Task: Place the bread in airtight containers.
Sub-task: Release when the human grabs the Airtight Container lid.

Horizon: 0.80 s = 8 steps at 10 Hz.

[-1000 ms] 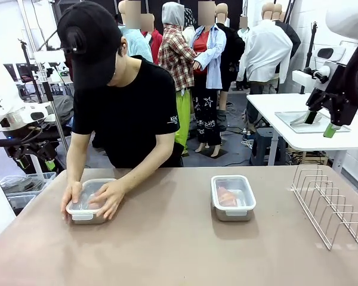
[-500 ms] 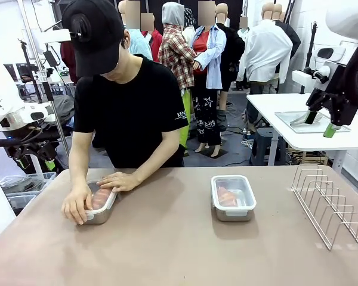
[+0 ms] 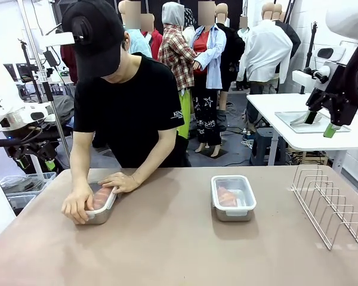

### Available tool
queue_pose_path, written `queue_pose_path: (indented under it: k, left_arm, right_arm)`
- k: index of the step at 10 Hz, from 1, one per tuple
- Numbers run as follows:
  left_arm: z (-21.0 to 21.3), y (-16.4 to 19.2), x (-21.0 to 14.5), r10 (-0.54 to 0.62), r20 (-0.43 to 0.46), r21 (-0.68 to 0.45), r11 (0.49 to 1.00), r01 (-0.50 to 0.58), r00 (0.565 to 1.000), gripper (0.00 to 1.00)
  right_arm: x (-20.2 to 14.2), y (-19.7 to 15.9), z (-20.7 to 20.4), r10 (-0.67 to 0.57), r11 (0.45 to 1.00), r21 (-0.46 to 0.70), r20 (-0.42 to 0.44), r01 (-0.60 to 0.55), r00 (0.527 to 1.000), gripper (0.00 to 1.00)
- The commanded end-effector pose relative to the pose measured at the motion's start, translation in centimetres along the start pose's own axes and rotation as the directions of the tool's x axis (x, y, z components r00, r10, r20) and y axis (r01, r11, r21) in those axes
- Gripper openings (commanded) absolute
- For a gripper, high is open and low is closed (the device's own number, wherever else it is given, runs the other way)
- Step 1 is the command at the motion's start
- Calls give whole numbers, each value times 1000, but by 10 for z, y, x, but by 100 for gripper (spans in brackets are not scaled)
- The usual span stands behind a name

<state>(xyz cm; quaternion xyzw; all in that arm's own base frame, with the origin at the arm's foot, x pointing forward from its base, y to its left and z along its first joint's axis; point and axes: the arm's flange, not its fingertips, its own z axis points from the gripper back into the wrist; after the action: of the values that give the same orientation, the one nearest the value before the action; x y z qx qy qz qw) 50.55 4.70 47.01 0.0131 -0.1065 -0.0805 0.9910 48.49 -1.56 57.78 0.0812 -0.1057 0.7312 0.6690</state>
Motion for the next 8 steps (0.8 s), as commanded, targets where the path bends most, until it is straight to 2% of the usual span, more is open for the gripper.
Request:
queue_pose_path:
  k: [1,8]
  left_arm:
    - [1,1,-2,7,-4,25,1000,-7,1000,100]
    - [1,1,-2,7,-4,25,1000,-7,1000,100]
  right_arm:
    - [1,-3,0,-3,1000,4,-7,3,1000,100]
    - [1,-3,0,-3,1000,4,-7,3,1000,100]
